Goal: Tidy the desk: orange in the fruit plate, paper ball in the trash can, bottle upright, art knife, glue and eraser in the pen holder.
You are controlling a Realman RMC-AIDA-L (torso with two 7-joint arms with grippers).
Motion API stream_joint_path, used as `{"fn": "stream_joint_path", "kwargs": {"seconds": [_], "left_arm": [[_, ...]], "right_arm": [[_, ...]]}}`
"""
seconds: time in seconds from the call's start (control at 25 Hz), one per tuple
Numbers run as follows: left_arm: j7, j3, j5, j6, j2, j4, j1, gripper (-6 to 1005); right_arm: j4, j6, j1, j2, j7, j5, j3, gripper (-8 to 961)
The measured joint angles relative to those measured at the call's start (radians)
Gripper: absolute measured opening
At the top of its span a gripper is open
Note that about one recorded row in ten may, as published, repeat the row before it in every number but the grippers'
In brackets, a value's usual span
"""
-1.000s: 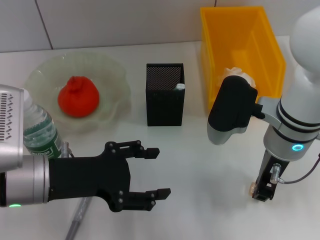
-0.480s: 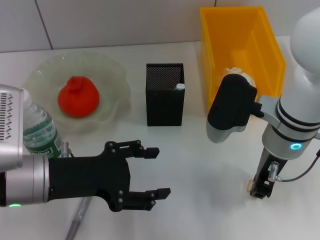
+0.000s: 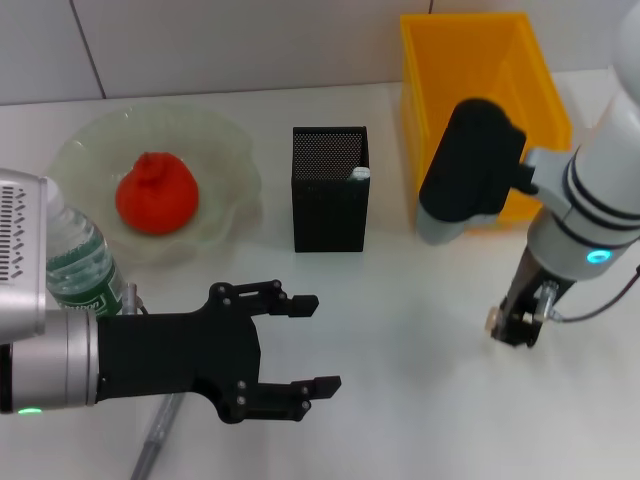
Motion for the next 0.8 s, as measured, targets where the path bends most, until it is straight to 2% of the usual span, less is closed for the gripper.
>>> {"fn": "stream_joint_path", "kwargs": {"seconds": [0.08,0.32,0.8], "left_arm": [[0.0,0.0,0.0,0.001,0.0,0.0,0.001,786],[0.0,0.001,0.0,0.001,0.0,-0.001,0.002,786],[0.0,0.012,-0.004,0.001,-0.002,-0.001,0.001,786]], "right_arm": [[-0.065,-0.012,-0.007,0.0,0.0,-0.012,0.025,260],[-0.116,0.001,-0.013,0.001,0.0,-0.016,0.063,260],[-0.208,0.146,-0.03,0.001,-0.007,-0.038,0.086,259]]}}
